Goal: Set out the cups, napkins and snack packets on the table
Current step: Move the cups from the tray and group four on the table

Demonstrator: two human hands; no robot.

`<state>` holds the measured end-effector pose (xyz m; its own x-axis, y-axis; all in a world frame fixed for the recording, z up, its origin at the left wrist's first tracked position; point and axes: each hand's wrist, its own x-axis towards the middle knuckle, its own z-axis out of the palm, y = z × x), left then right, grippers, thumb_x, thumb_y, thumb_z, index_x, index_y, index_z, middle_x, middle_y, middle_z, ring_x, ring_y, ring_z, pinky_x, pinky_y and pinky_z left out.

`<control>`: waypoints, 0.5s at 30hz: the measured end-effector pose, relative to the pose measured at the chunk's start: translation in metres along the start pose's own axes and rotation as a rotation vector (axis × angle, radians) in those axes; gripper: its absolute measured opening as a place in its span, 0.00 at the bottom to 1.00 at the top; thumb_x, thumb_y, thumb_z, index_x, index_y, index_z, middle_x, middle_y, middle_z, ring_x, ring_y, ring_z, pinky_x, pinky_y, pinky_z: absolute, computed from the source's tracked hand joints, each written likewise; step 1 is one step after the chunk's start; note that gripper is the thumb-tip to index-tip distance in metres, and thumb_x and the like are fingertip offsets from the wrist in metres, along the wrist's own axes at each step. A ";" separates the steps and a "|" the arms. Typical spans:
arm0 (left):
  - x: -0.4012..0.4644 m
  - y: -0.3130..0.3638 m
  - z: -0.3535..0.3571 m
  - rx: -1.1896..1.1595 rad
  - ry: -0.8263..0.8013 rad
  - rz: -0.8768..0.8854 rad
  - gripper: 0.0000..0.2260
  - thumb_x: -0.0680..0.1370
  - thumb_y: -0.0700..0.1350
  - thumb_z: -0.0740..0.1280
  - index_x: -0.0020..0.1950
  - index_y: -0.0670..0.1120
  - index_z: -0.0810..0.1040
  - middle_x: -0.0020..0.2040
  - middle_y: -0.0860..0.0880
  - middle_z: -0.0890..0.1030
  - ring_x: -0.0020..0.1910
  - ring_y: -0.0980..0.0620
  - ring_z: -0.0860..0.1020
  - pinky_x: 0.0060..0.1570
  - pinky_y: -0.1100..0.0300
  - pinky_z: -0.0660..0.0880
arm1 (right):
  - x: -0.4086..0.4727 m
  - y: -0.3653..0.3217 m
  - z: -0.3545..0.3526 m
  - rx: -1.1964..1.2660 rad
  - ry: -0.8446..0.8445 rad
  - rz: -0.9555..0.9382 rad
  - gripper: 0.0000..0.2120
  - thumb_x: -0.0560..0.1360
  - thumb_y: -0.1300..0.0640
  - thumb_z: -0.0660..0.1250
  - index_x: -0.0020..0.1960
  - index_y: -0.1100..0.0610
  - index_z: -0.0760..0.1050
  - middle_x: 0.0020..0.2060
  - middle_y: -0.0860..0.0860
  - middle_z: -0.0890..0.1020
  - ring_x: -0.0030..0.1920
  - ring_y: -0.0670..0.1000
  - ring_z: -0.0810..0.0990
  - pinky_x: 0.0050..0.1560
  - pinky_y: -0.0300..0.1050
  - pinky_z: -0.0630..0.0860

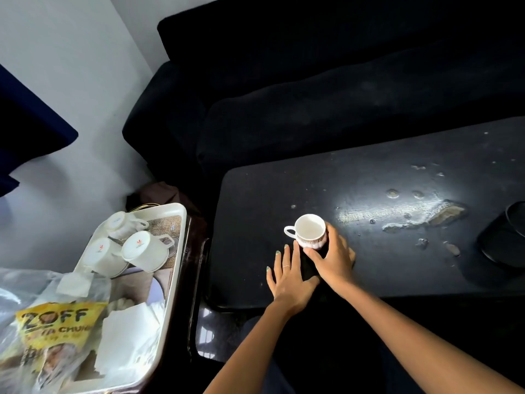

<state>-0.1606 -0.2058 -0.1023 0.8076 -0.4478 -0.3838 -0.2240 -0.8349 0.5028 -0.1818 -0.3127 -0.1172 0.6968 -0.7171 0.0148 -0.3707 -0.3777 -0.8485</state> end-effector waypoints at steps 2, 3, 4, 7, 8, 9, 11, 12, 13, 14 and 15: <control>-0.001 -0.006 0.007 0.049 0.026 0.023 0.39 0.75 0.58 0.61 0.77 0.59 0.39 0.78 0.55 0.40 0.76 0.55 0.34 0.71 0.48 0.33 | 0.000 0.001 0.000 -0.012 -0.004 -0.006 0.33 0.67 0.51 0.74 0.69 0.50 0.66 0.64 0.50 0.75 0.66 0.52 0.70 0.59 0.41 0.55; -0.001 -0.008 0.010 0.075 0.036 0.032 0.39 0.75 0.59 0.61 0.77 0.58 0.38 0.78 0.56 0.39 0.75 0.55 0.34 0.71 0.49 0.33 | 0.000 0.001 0.000 -0.013 -0.016 -0.004 0.34 0.67 0.51 0.73 0.70 0.49 0.65 0.65 0.49 0.74 0.67 0.51 0.69 0.61 0.42 0.56; -0.001 -0.009 0.012 0.095 0.042 0.037 0.40 0.74 0.61 0.61 0.77 0.57 0.38 0.78 0.56 0.38 0.75 0.55 0.33 0.71 0.49 0.32 | -0.001 0.001 -0.001 -0.014 -0.031 -0.005 0.35 0.68 0.51 0.73 0.71 0.48 0.63 0.67 0.48 0.73 0.68 0.50 0.68 0.63 0.44 0.57; -0.002 -0.008 0.010 0.120 0.026 0.049 0.40 0.75 0.61 0.60 0.77 0.54 0.37 0.78 0.55 0.37 0.75 0.55 0.32 0.71 0.49 0.32 | -0.003 0.001 -0.004 -0.026 -0.077 0.002 0.40 0.67 0.51 0.73 0.74 0.49 0.58 0.71 0.47 0.67 0.71 0.49 0.64 0.67 0.46 0.57; -0.004 -0.009 0.008 0.132 0.012 0.059 0.39 0.76 0.60 0.59 0.77 0.54 0.38 0.78 0.55 0.38 0.75 0.55 0.32 0.72 0.49 0.33 | -0.004 0.002 -0.005 -0.032 -0.095 0.010 0.41 0.67 0.52 0.74 0.74 0.50 0.56 0.73 0.47 0.65 0.72 0.49 0.63 0.68 0.48 0.57; -0.005 -0.011 0.005 0.155 0.004 0.074 0.38 0.76 0.59 0.59 0.78 0.53 0.38 0.78 0.54 0.38 0.75 0.54 0.33 0.72 0.50 0.33 | -0.005 0.002 -0.006 -0.040 -0.105 0.016 0.43 0.66 0.53 0.74 0.75 0.51 0.55 0.73 0.48 0.63 0.73 0.50 0.62 0.69 0.49 0.57; -0.009 -0.016 -0.003 0.215 -0.012 0.113 0.37 0.77 0.57 0.59 0.78 0.50 0.41 0.79 0.52 0.40 0.76 0.53 0.35 0.73 0.51 0.36 | -0.013 0.003 -0.008 -0.063 -0.101 0.052 0.42 0.67 0.56 0.74 0.75 0.54 0.55 0.74 0.51 0.61 0.74 0.52 0.60 0.69 0.50 0.57; -0.012 -0.019 -0.008 0.238 -0.020 0.130 0.36 0.78 0.56 0.59 0.78 0.50 0.42 0.79 0.52 0.41 0.77 0.52 0.37 0.74 0.52 0.38 | -0.018 0.003 -0.009 -0.076 -0.083 0.074 0.41 0.67 0.58 0.73 0.74 0.56 0.56 0.74 0.53 0.61 0.74 0.53 0.60 0.68 0.50 0.57; -0.015 -0.022 -0.011 0.247 -0.031 0.141 0.35 0.78 0.55 0.59 0.79 0.49 0.44 0.79 0.52 0.43 0.77 0.52 0.39 0.75 0.52 0.40 | -0.025 0.006 -0.009 -0.092 -0.059 0.094 0.38 0.68 0.60 0.73 0.73 0.57 0.58 0.73 0.54 0.63 0.73 0.55 0.61 0.68 0.51 0.58; -0.019 -0.024 -0.017 0.239 -0.033 0.144 0.34 0.78 0.54 0.60 0.79 0.50 0.47 0.79 0.52 0.45 0.77 0.53 0.42 0.75 0.53 0.43 | -0.033 0.007 -0.010 -0.108 -0.033 0.102 0.36 0.68 0.62 0.72 0.72 0.57 0.61 0.72 0.55 0.65 0.72 0.56 0.62 0.67 0.53 0.59; -0.024 -0.026 -0.022 0.216 -0.030 0.140 0.32 0.78 0.54 0.60 0.78 0.50 0.50 0.79 0.53 0.49 0.78 0.53 0.45 0.75 0.53 0.47 | -0.042 0.008 -0.010 -0.123 -0.014 0.099 0.34 0.68 0.63 0.71 0.71 0.58 0.63 0.70 0.56 0.67 0.71 0.57 0.64 0.66 0.53 0.60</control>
<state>-0.1618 -0.1662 -0.0891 0.7445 -0.5706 -0.3466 -0.4467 -0.8116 0.3766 -0.2201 -0.2919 -0.1191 0.6614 -0.7464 -0.0736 -0.5097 -0.3753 -0.7742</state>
